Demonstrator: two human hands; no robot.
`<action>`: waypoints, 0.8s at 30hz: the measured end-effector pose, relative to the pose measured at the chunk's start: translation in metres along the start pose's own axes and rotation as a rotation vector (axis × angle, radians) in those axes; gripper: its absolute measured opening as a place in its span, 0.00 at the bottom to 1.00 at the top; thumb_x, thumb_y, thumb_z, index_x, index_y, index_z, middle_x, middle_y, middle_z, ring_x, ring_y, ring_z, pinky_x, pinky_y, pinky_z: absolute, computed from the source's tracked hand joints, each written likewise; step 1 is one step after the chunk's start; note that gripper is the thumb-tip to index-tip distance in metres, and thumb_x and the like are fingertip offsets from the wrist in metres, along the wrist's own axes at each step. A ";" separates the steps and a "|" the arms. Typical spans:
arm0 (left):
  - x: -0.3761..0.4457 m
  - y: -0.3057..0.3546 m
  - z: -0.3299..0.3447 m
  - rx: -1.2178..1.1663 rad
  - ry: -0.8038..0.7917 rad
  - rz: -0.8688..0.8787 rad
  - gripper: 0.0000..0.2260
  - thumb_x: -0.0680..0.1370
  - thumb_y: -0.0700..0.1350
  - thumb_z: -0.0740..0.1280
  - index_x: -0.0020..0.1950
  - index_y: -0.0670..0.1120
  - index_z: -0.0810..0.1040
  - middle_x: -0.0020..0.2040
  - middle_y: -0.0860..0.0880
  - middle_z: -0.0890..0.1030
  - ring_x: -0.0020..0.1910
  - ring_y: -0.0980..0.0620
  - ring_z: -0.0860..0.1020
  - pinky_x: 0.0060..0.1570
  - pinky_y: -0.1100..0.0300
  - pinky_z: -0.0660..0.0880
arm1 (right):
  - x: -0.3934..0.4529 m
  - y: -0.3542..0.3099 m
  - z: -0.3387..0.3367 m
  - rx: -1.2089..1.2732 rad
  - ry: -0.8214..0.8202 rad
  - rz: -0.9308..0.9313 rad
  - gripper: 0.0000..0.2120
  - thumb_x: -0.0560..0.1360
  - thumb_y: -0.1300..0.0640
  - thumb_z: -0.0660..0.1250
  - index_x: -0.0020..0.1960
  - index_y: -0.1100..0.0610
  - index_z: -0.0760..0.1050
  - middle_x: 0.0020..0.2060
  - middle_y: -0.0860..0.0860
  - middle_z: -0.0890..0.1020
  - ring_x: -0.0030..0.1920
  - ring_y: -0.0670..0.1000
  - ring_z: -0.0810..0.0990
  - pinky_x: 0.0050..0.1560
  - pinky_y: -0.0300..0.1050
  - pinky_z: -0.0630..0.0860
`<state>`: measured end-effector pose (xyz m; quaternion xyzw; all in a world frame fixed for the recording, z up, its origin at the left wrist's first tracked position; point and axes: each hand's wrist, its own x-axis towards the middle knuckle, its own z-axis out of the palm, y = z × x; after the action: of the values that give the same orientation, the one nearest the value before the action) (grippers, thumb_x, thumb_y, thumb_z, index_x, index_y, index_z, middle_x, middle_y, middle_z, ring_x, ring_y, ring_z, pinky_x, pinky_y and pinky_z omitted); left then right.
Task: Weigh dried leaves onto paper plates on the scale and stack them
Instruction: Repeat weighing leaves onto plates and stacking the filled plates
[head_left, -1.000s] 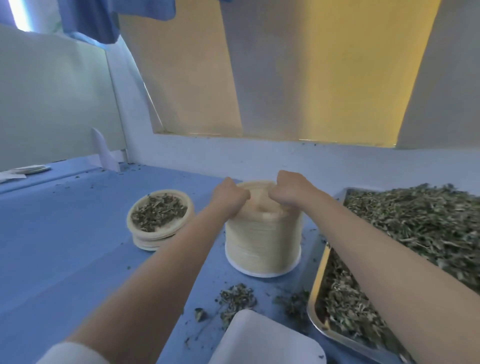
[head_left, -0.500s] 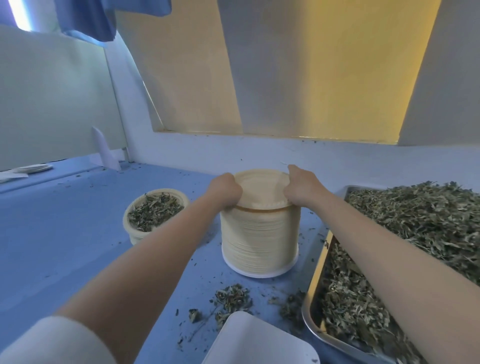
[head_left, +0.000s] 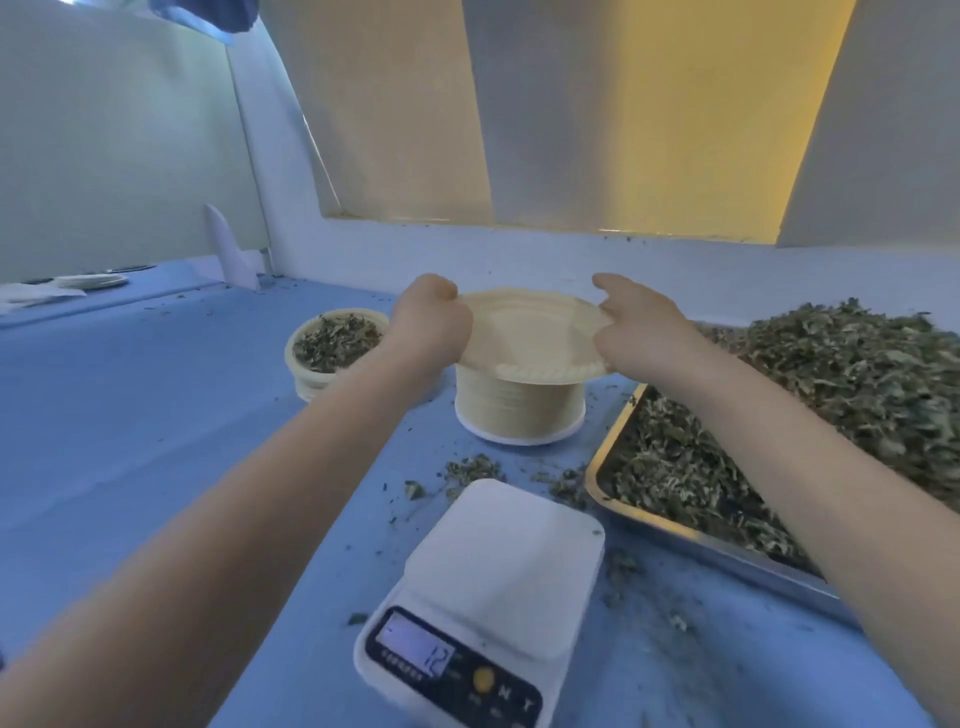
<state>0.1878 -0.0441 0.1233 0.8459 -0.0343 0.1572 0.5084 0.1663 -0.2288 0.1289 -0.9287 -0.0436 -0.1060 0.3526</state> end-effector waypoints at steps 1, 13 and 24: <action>-0.015 -0.007 -0.004 -0.008 -0.025 -0.019 0.16 0.74 0.29 0.51 0.52 0.41 0.74 0.46 0.44 0.67 0.38 0.50 0.65 0.36 0.64 0.72 | -0.015 0.000 0.006 -0.010 -0.017 -0.012 0.32 0.77 0.68 0.53 0.78 0.53 0.49 0.71 0.56 0.64 0.42 0.51 0.74 0.27 0.37 0.66; -0.118 -0.096 0.014 0.014 -0.143 -0.242 0.30 0.75 0.29 0.52 0.76 0.48 0.59 0.73 0.48 0.64 0.69 0.45 0.65 0.59 0.54 0.69 | -0.104 0.040 0.084 -0.158 -0.209 0.001 0.34 0.75 0.66 0.55 0.77 0.53 0.46 0.66 0.59 0.70 0.65 0.60 0.69 0.61 0.53 0.69; -0.101 -0.102 0.007 -0.058 -0.108 -0.186 0.30 0.75 0.42 0.65 0.74 0.56 0.59 0.72 0.51 0.65 0.58 0.53 0.69 0.51 0.55 0.68 | -0.088 0.051 0.086 -0.226 -0.150 -0.038 0.29 0.80 0.55 0.55 0.77 0.53 0.46 0.73 0.56 0.63 0.70 0.57 0.66 0.63 0.49 0.66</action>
<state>0.1155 -0.0120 0.0035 0.8376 0.0123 0.0626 0.5425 0.1027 -0.2105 0.0127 -0.9668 -0.0752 -0.0474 0.2395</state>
